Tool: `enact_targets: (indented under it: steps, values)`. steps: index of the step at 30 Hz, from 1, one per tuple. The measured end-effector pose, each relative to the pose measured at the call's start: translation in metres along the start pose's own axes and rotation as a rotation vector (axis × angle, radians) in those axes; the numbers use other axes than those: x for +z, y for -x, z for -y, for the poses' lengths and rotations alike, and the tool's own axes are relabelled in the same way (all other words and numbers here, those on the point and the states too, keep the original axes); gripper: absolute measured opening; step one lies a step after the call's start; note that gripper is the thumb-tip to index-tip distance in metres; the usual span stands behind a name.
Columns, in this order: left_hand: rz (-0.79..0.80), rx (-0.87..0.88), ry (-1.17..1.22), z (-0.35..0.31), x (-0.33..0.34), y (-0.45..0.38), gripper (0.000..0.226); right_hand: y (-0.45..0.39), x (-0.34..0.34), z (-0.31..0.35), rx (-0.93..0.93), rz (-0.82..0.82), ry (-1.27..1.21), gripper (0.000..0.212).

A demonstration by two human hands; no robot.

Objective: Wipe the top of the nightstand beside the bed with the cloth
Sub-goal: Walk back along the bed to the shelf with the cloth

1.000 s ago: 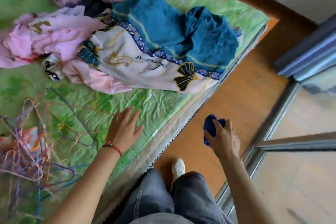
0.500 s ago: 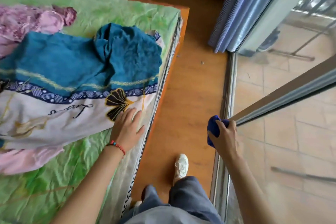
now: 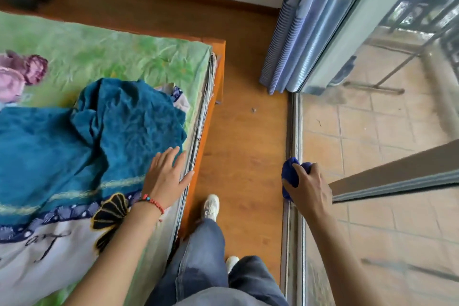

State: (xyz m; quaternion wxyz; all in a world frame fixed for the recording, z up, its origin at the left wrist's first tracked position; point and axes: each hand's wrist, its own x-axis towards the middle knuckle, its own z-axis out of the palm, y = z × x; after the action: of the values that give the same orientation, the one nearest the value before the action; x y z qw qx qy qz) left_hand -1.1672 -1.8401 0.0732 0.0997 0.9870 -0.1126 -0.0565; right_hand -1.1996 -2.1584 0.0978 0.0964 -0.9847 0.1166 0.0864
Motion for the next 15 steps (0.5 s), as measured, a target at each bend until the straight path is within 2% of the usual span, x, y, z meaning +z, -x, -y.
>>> enact_targets:
  steps: [8, 15]
  values:
    - [0.02, 0.088, -0.017, 0.038, -0.028, -0.158, 0.058, -0.132, -0.022, 0.045, 0.06, -0.063, -0.031, 0.036]
    - [0.007, 0.108, -0.026, 0.05, -0.05, -0.263, 0.058, -0.231, -0.047, 0.064, 0.074, -0.093, -0.079, 0.028]
